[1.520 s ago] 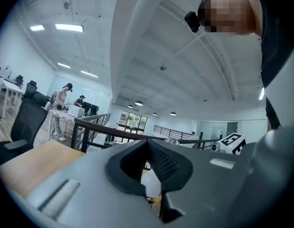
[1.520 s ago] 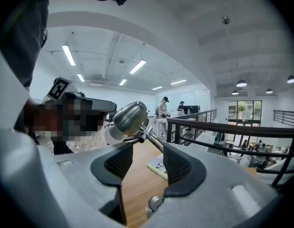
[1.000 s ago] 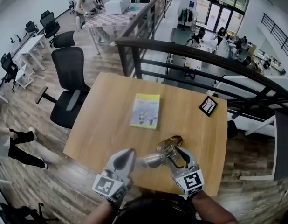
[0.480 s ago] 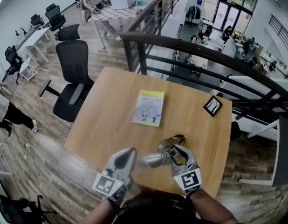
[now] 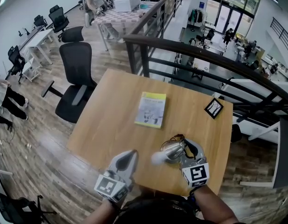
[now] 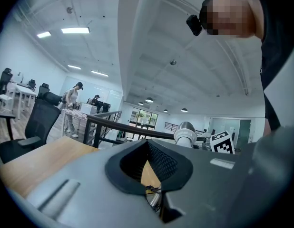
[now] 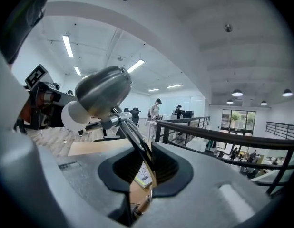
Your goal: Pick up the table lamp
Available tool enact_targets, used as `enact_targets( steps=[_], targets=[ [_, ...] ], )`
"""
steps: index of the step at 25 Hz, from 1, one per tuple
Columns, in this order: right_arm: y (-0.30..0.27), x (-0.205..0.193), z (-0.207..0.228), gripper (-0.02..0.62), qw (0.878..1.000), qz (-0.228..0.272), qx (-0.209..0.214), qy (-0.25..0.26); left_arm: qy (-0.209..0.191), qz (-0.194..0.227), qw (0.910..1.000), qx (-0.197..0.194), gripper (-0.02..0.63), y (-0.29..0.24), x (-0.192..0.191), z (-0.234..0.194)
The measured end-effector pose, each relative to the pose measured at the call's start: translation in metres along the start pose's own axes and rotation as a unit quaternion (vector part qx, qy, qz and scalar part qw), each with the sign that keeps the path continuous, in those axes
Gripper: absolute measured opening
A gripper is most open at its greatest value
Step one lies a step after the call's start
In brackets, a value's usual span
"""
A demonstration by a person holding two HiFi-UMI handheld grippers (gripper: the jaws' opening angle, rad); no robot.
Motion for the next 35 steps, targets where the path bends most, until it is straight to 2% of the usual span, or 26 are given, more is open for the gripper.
enact_targets(
  steps=[12, 20, 28, 35],
  targets=[
    [0.014, 0.045, 0.001, 0.049, 0.999, 0.025, -0.010, -0.019, -0.028, 0.021, 0.9991, -0.026, 0.002, 0.003, 0.026, 0.020],
    [0.032, 0.091, -0.004, 0.051, 0.999, 0.045, -0.030, -0.007, -0.048, 0.055, 0.9957, -0.056, 0.002, 0.016, 0.058, 0.033],
    [0.055, 0.121, -0.016, 0.051, 0.998, 0.045, -0.047, -0.006, -0.064, 0.083, 0.9913, -0.079, 0.002, 0.033, 0.076, 0.037],
    [0.076, 0.134, -0.034, 0.051, 0.996, 0.051, -0.065, -0.017, -0.078, 0.078, 0.9892, -0.097, 0.002, 0.047, 0.079, 0.039]
  ],
)
Point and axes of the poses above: the fingertips, and each gripper's own axes: y backward along the fingers, z to its right, x out of its top, the point moved 2 cm from there along y, backward along the fingers, and after that the axes turned 3 degrees about y, right-handed, at the moved point
